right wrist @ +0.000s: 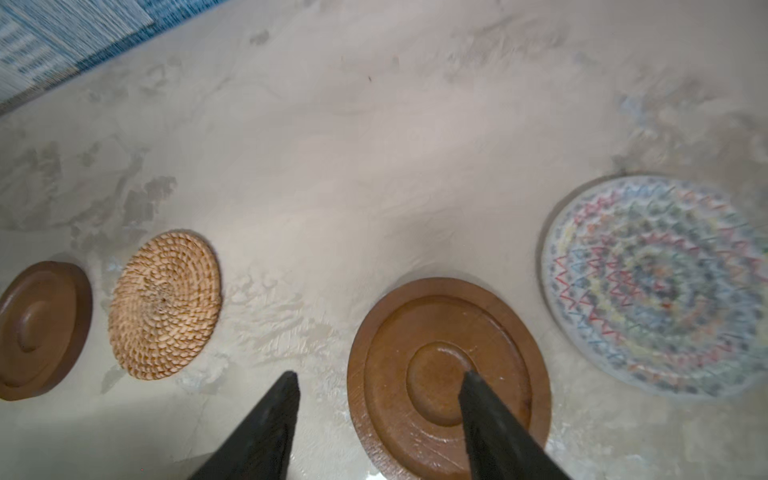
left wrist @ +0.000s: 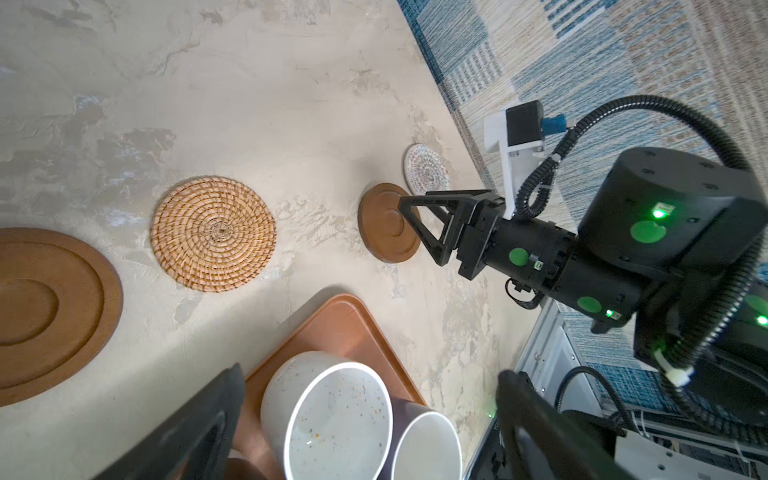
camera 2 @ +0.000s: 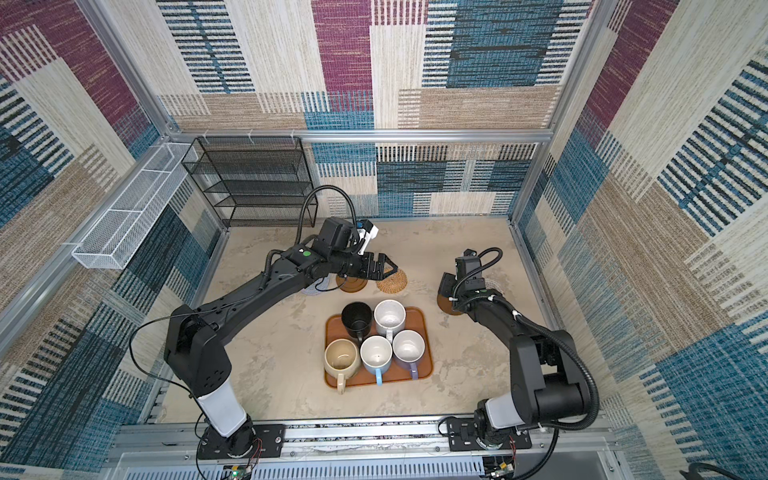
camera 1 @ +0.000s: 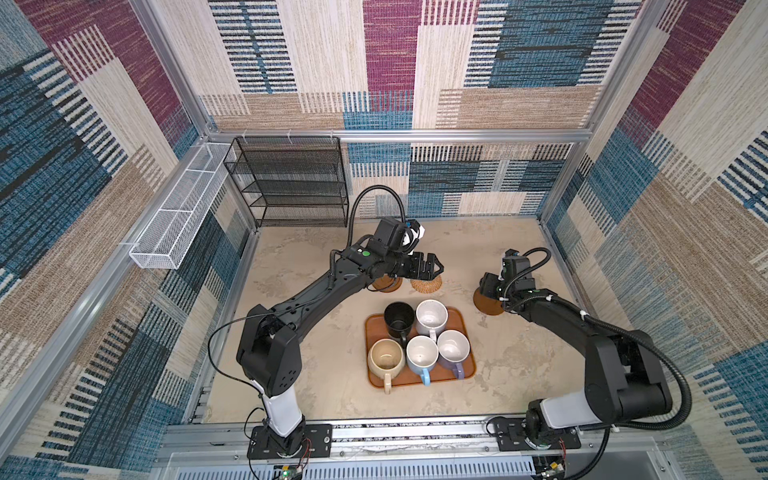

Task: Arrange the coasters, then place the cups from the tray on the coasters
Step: 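Move the right gripper over the brown wooden coaster nearest the right arm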

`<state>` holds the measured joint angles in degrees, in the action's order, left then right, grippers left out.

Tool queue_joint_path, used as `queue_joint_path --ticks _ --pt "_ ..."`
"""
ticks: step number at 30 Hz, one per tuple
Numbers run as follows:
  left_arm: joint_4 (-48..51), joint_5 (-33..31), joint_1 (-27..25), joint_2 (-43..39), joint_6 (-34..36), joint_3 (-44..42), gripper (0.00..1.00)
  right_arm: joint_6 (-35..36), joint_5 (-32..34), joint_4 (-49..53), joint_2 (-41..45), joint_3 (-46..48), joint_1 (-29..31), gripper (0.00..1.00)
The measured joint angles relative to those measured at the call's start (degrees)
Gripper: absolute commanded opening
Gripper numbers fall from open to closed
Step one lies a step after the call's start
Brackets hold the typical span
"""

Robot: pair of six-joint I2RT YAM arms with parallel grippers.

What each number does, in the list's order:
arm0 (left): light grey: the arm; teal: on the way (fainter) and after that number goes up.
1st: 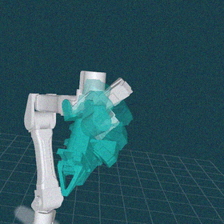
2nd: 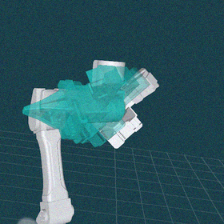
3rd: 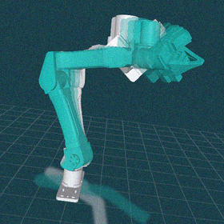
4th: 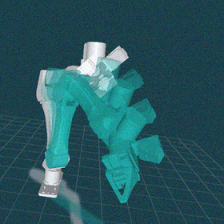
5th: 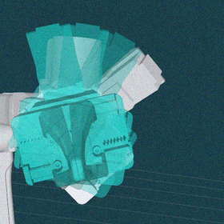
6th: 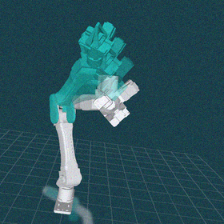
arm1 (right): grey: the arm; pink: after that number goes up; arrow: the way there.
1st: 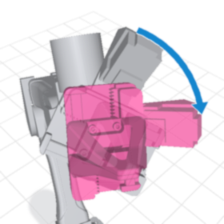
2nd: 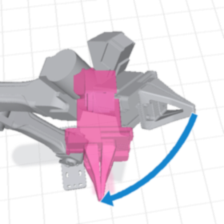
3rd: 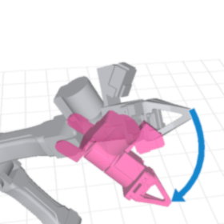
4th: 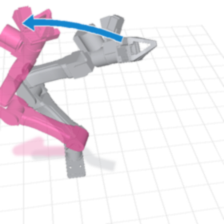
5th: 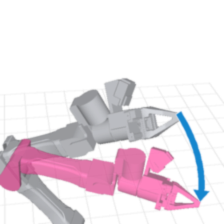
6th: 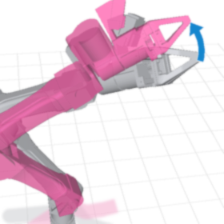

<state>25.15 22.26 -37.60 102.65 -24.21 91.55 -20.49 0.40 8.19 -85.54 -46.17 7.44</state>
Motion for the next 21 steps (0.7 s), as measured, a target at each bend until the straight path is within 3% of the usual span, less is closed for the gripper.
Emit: queue_joint_path --ticks 8,21 --pt "1.8 0.2 -0.2 1.5 0.6 1.7 0.97 0.5 -1.7 1.2 -7.0 -2.5 0.0 0.62" --pt "1.2 -0.5 -0.2 1.0 0.5 0.9 0.97 0.4 -4.3 -1.6 -10.4 -2.0 0.0 0.62"
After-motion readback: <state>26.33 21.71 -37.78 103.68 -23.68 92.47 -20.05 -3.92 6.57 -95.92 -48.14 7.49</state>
